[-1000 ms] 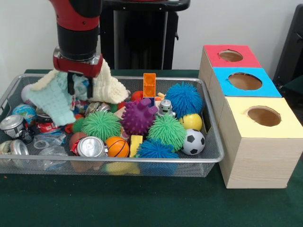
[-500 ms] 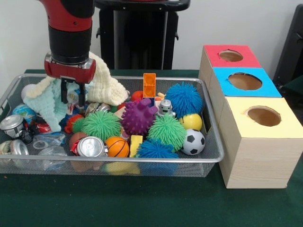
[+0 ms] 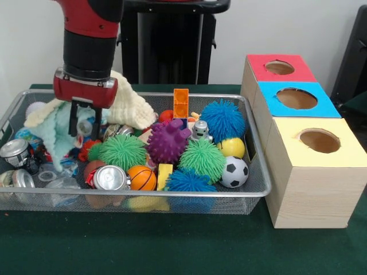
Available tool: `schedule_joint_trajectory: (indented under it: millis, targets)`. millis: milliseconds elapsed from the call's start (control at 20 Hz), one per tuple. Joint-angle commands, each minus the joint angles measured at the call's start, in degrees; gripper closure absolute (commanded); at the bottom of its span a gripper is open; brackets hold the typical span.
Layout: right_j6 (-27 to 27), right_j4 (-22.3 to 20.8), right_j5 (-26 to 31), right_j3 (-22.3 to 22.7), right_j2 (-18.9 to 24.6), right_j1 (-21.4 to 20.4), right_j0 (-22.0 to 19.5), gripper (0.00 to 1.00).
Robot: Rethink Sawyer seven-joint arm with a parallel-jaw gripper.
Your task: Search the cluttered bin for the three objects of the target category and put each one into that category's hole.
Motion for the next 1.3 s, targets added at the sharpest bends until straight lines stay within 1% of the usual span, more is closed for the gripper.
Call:
schedule_joint_trajectory:
  millis: [50,150,200,250,350,450,550,650,700,750,800,850,900,950,1000,1050,1100,1150,1250,1300]
  targets:
    - [11.41,-0.9,-20.23,-5.16,-13.33,-1.12,12.57,1.0]
    - [10.9,3.72,-25.5,-5.52,-19.79,0.45,16.37,1.0]
    - [10.47,7.1,-28.38,-5.17,-23.42,1.6,18.61,1.0]
    - [10.0,9.76,-29.57,-5.5,-25.46,2.46,19.72,1.0]
    - [9.22,16.85,-34.57,-3.34,-30.46,4.19,22.78,1.0]
    - [8.35,22.26,-39.19,-0.51,-33.28,4.81,24.85,1.0]
    - [8.48,24.89,-41.41,1.4,-33.59,4.82,25.4,1.0]
    - [10.65,20.19,-40.01,1.9,-28.03,3.36,22.0,1.0]
    - [11.99,16.42,-37.67,2.08,-23.63,2.25,19.05,1.0]
    - [13.2,10.79,-30.53,2.93,-14.29,0.5,12.69,1.0]
    - [12.64,8.38,-22.28,4.99,-4.41,-0.51,5.54,1.0]
    - [9.15,7.17,-13.16,7.06,6.5,-0.54,-2.6,1.0]
    - [6.53,6.55,-7.49,8.32,15.08,0.8,-9.1,1.0]
    - [2.43,7.86,0.55,8.88,22.41,3.4,-14.67,1.0]
    - [0.82,8.3,3.89,9.28,27.87,6.12,-18.82,1.0]
    - [-0.71,9.93,7.12,9.49,30.06,7.87,-20.58,1.0]
    - [-1.49,11.28,8.62,10.0,32.12,9.64,-22.33,1.0]
    - [-1.7,11.34,7.02,10.53,33.0,10.33,-23.12,1.0]
    - [-1.43,11.65,4.81,11.29,32.97,11.05,-23.49,1.0]
    - [-1.23,11.1,3.61,11.67,33.41,11.72,-24.09,1.0]
